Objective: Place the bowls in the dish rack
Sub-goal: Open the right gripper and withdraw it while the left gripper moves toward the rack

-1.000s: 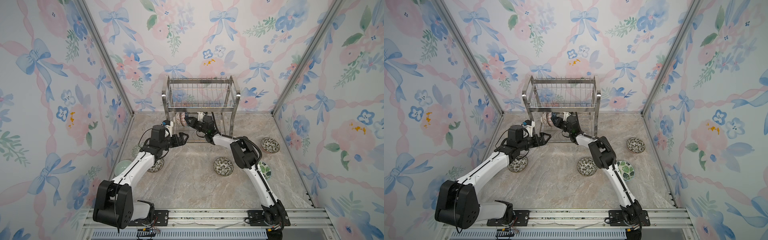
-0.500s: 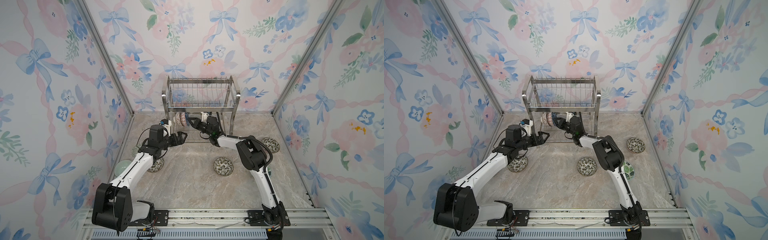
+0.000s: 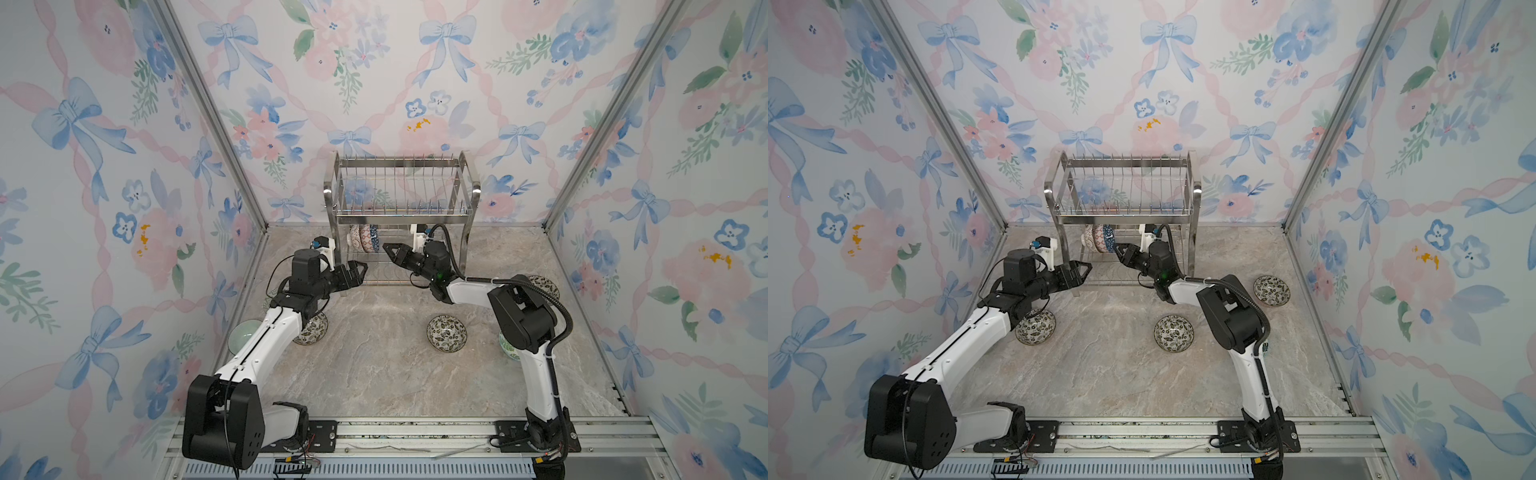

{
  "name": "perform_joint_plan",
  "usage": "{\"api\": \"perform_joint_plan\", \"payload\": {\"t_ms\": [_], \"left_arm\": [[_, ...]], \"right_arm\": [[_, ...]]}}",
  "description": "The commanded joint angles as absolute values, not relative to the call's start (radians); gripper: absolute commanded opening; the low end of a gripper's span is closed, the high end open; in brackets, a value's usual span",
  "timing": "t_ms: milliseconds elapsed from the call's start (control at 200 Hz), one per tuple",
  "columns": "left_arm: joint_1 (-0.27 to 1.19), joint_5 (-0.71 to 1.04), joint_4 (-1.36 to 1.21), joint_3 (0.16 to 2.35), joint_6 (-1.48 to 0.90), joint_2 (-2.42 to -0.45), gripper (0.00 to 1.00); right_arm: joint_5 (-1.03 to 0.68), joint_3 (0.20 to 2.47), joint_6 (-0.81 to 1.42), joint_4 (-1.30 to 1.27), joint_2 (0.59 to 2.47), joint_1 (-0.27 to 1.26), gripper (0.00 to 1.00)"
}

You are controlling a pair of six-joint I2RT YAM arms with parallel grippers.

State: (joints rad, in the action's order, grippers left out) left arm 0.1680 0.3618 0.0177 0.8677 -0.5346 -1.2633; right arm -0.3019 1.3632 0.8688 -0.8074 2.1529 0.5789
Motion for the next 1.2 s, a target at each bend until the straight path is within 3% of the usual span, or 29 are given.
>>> {"api": "perform_joint_plan", "payload": {"t_ms": [0, 365, 950, 1195], "left_arm": [[0.158, 0.34, 0.038, 0.865, -0.502, -1.238, 0.98], [0.166, 0.336, 0.038, 0.87, -0.477, -1.235, 0.98], [0.211, 0.316, 0.038, 0.864, -0.433, -1.211, 0.98], [0.391, 0.227, 0.069, 0.852, -0.381, -1.171, 0.98]], "right_arm": [[-0.284, 1.316, 0.78, -0.755, 2.062, 0.596, 0.37], [-0.269, 1.189, 0.637, -0.605, 1.899, 0.629, 0.45], [-0.131, 1.097, 0.404, -0.184, 1.647, 0.674, 0.66], [-0.062, 1.056, 0.347, -0.054, 1.507, 0.681, 0.7]]}}
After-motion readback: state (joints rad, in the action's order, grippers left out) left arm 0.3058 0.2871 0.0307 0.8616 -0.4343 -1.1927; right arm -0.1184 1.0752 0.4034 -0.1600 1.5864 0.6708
